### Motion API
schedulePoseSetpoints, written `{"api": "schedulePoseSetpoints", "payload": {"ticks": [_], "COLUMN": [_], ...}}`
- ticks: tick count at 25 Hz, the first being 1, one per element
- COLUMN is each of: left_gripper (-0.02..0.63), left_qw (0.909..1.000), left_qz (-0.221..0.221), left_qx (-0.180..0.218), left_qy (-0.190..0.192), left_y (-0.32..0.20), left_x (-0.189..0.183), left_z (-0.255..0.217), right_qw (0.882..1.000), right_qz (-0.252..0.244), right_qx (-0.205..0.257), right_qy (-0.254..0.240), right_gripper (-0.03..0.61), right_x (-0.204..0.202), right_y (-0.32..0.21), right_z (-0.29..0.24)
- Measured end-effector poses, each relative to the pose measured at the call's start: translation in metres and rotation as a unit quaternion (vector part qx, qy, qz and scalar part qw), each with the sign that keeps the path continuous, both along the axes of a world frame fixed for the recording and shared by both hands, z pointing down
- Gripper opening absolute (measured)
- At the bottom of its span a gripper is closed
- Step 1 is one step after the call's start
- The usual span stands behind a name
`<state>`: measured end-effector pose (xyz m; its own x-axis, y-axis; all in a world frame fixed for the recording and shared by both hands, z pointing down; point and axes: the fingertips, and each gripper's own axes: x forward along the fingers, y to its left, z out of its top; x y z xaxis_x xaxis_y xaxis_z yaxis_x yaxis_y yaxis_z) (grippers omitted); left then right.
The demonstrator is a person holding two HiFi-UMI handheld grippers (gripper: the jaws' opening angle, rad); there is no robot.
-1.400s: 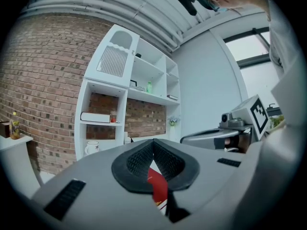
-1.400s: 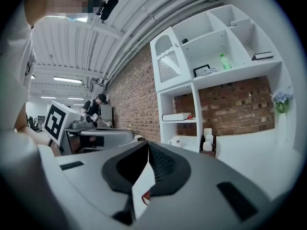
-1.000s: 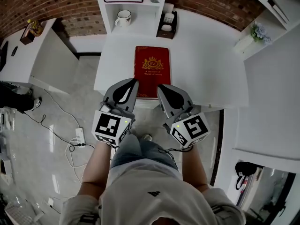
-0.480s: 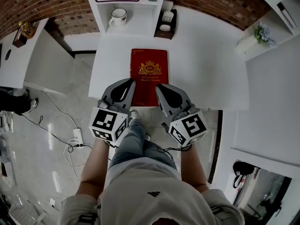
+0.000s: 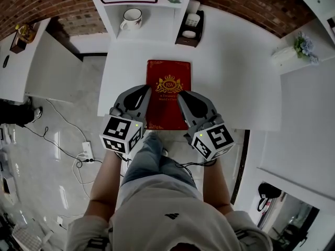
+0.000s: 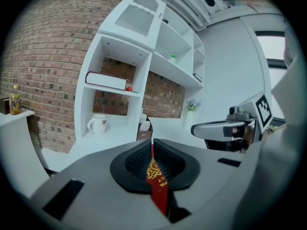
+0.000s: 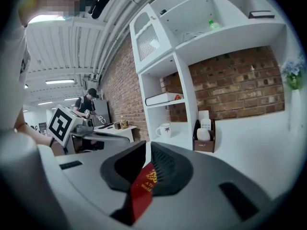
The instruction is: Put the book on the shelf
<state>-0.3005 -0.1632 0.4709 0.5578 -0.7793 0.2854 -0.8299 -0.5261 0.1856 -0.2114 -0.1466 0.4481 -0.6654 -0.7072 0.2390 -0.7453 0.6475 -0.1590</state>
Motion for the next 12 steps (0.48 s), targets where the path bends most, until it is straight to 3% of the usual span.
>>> {"api": "schedulePoseSetpoints", "payload": {"ticks": [9,12], "left_gripper": [0.017,0.048], "left_qw": [0.9985,0.9963], "left_qz": [-0.003,0.002], "left_qx": [-0.054,-0.085], "left_qy": [0.007,0.009], "left_y": [-0.032,-0.039], "left_x": [-0.008,-0.010], "left_z": [0.029,0.045], "right_qw": [1.000,0.999], "right_qz": [0.007,0.009], "right_qx": [-0.027,-0.041], "right_qy": [0.011,0.015], "right_gripper": [0.052,0.057], "right_x": [0.012,0.016], "right_y": [-0.033,-0.043], "right_z": [0.020,0.030]}}
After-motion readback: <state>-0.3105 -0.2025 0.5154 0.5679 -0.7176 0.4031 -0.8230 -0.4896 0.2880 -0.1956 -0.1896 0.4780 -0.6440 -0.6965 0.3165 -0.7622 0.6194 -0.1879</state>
